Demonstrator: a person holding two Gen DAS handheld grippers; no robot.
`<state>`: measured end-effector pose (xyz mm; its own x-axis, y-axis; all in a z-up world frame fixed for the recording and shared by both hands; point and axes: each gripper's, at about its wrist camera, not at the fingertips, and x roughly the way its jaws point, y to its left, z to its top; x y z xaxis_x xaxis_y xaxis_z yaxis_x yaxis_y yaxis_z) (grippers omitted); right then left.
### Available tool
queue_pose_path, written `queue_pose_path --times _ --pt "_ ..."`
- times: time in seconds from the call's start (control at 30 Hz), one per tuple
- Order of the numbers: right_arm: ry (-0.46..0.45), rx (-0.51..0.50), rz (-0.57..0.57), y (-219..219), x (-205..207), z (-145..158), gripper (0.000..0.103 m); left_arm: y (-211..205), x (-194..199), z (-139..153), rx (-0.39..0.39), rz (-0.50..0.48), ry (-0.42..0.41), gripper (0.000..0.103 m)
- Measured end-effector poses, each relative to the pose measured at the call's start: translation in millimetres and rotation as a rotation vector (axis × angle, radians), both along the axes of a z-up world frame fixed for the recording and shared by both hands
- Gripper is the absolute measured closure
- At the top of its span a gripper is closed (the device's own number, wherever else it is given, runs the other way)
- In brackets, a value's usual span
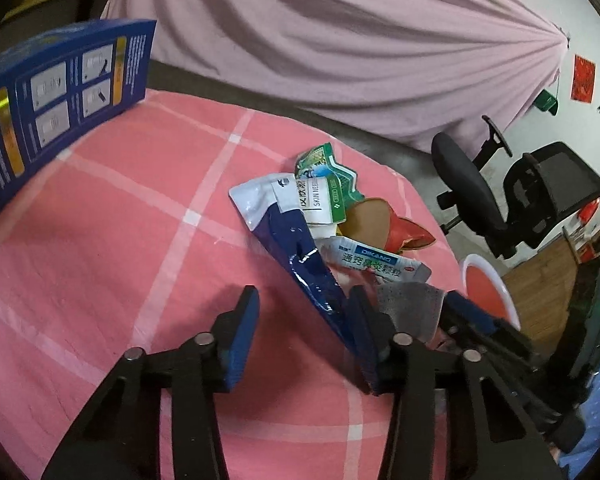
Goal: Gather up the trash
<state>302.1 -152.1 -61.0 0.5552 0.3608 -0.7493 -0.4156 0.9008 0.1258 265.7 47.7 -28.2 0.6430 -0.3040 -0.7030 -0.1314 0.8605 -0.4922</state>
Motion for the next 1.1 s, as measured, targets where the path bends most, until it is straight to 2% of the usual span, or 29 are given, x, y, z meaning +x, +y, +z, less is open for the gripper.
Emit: queue_pose_path --times 0.07,0.17,0.23,0.3,0.57,0.63,0.7,0.83,0.9,1.1 --pt "0.02 -0.005 0.014 4 1 -3 0.067 2 3 -2 -0.03 -0.008 0.019 0.07" --pt "0.053 0.003 0.044 7 1 -7 0.069 4 8 1 -0.058 -0.026 0.022 0.076" --pt "0.083 0.014 0.058 8 3 -10 0.069 4 13 -1 -0.082 -0.037 0.032 0.088" --pt "0.093 0.014 0.057 9 3 -11 0.069 4 12 2 -0.08 -0.039 0.023 0.088" --pt "0.067 -0.103 0.071 28 -3 -13 0.066 -3 -9 9 0.016 -0.032 -0.042 0.092" --pt "0.062 -0.102 0.067 28 -3 -12 0.069 -6 -14 11 0.045 -0.027 -0.062 0.093" --pt "0.055 -0.106 0.063 26 -6 -11 0.08 -9 -22 16 0.081 -0.024 -0.094 0.094" --pt "0.042 -0.098 0.068 22 -15 -9 0.087 -19 -39 20 0.143 -0.015 -0.156 0.097" --pt "0.026 -0.103 0.055 19 -22 -6 0.094 -22 -48 21 0.165 -0.011 -0.172 0.098" --pt "-0.014 -0.083 0.024 2 -35 2 0.098 -36 -74 20 0.203 -0.007 -0.216 0.1"
